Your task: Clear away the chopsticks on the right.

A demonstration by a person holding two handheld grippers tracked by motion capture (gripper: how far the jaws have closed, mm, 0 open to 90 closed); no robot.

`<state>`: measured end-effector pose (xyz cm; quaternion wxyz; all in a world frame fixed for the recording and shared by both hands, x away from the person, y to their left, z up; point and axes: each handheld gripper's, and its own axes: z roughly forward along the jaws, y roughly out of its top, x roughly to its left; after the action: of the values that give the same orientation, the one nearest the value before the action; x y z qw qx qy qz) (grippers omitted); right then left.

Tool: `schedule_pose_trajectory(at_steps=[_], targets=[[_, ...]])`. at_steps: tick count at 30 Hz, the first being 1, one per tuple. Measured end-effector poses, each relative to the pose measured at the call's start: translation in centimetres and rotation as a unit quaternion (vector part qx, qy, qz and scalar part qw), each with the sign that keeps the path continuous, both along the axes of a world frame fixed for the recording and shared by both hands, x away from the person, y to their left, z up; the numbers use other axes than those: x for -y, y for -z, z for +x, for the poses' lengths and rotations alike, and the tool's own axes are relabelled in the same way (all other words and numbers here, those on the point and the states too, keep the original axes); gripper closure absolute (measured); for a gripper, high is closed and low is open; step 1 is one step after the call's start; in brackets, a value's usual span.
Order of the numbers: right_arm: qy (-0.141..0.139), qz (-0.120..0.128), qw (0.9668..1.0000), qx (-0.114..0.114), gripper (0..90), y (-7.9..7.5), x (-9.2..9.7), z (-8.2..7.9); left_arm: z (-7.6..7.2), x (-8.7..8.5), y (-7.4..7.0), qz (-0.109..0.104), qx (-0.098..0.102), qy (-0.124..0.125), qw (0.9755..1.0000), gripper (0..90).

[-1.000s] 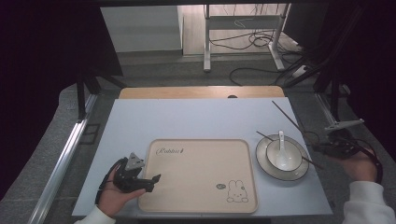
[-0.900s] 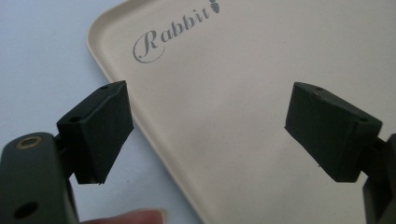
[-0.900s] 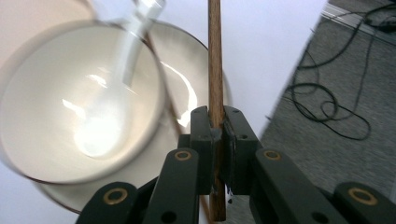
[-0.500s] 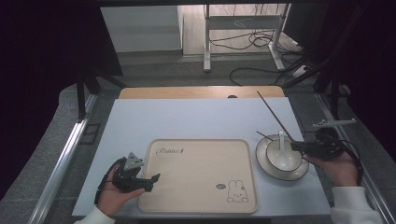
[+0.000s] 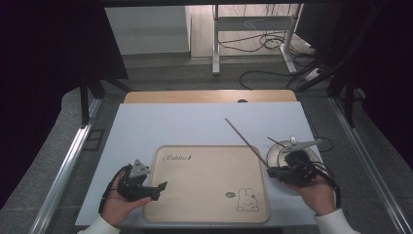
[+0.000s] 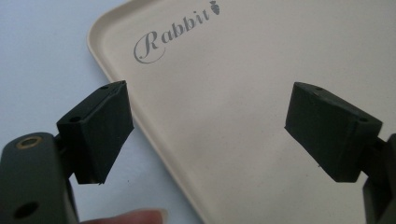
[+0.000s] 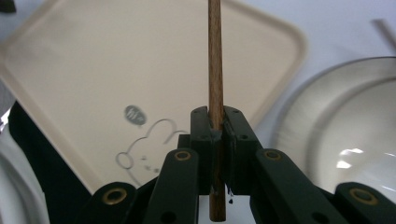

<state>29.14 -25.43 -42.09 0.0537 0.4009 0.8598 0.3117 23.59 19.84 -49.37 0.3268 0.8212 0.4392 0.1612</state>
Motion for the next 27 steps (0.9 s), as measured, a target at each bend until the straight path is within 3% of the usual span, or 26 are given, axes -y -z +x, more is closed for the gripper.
schedule_pose_trajectory(at_steps=[6,11,14,23,27], targets=[[-0.029,-0.054,0.9979,-0.02,83.1,2.6,-4.0,-1.2,0.0,0.0,0.1,0.002,-0.002,0.0,1.0,15.3],[-0.036,-0.1,0.9935,-0.042,83.1,5.2,-5.3,-1.3,0.0,0.0,0.1,0.001,-0.001,0.0,1.0,15.3],[-0.039,-0.131,0.9898,-0.04,83.1,5.9,-5.8,-1.5,0.0,0.0,0.1,0.001,-0.002,0.001,1.0,15.3],[-0.041,-0.159,0.9858,-0.037,81.9,6.7,-5.8,-1.4,0.0,0.0,0.1,0.004,-0.004,0.003,1.0,15.3],[-0.046,-0.169,0.9842,-0.028,74.7,6.8,-6.0,-1.5,0.0,0.0,0.1,0.003,-0.004,0.003,1.0,15.3]])
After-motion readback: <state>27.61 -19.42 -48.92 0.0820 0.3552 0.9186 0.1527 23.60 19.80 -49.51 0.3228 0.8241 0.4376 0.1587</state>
